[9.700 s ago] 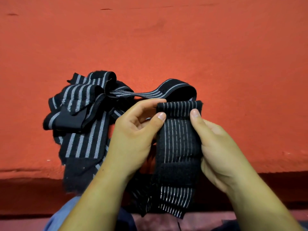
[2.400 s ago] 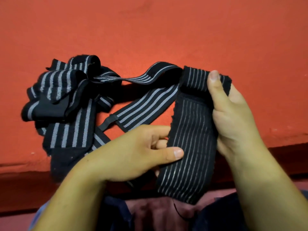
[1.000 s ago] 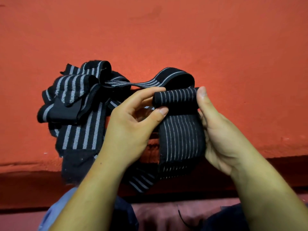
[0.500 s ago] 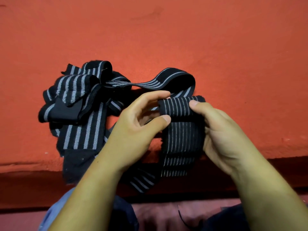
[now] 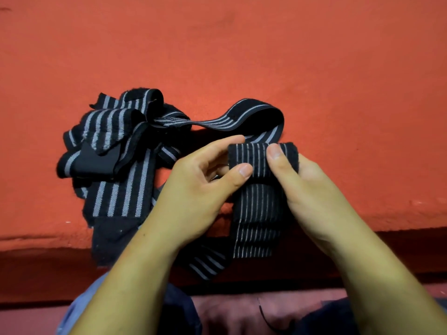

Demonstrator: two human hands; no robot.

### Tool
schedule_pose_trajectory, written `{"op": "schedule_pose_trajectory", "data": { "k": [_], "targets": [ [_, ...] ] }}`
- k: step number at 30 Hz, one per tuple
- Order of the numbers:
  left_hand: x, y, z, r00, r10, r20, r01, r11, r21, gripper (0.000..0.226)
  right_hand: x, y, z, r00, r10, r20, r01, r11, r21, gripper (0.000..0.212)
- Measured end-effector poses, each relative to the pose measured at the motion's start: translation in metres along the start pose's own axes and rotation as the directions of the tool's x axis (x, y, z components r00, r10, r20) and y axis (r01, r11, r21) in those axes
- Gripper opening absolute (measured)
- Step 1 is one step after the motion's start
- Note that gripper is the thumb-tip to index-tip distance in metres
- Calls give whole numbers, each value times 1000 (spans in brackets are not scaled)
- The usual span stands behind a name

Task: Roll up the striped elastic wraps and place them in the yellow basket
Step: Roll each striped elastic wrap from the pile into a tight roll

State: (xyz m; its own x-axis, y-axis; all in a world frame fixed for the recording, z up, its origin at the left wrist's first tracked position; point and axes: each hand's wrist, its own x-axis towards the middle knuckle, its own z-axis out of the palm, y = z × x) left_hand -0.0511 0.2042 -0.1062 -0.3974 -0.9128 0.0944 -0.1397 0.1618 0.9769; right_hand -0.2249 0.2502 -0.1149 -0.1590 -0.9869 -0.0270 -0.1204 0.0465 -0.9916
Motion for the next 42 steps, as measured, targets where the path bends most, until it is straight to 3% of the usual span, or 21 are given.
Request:
{"op": "schedule_pose_trajectory", "data": {
  "k": [11,15,19,36,39,42],
  "targets": [
    [2,-5,4,999,-10,31,13,996,-83,43,2,7,-2,998,-55,-23,55,998,13,33],
    [3,-5,6,998,-32,59,43,981,-189,35,3,7,-1,999,-47,-24,48,998,42,35],
    [4,-6,6,999,1,39,6,986,-166,28,3,7,0,1000,-20,-16,21,994,112,36],
    [3,-7,7,997,79,14,-74,972,-224,32,1,3,3,991,58,122,-101,914,394,39],
    [1,-1,7,998,58,28,-50,975,-219,30,0,2,4,987,78,144,-132,897,421,42],
    [0,2,2,996,-54,74,65,986,-156,29,-1,1,4,983,66,172,-135,895,424,42]
  ]
}}
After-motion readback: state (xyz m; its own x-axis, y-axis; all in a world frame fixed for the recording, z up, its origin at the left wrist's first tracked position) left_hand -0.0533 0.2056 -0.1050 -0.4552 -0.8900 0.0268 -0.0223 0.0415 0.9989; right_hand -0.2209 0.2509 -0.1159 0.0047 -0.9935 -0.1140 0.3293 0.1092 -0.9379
